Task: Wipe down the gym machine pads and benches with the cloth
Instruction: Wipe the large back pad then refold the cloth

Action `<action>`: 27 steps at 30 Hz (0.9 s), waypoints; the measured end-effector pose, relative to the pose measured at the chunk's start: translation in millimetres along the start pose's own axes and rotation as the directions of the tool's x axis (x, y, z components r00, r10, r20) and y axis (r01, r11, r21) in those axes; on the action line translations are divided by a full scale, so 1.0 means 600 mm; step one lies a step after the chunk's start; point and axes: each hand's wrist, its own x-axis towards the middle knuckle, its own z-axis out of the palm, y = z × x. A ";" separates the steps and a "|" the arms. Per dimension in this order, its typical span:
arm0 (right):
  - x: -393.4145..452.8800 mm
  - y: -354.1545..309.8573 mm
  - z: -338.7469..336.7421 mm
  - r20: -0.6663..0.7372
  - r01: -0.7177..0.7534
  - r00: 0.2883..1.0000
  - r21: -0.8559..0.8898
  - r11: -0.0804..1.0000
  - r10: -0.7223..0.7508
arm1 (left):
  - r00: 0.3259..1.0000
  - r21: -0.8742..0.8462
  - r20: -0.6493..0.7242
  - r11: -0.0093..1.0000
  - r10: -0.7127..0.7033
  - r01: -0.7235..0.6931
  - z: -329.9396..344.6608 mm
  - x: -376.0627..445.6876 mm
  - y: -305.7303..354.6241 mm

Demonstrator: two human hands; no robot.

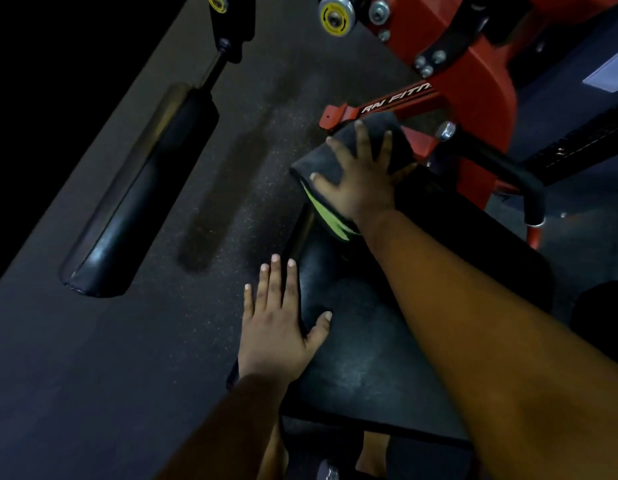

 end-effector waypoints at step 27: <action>-0.142 0.077 0.032 0.008 -0.146 0.989 0.037 0.989 0.146 | 1.000 -0.141 -0.011 0.990 0.017 -0.018 0.000 -0.003 -0.006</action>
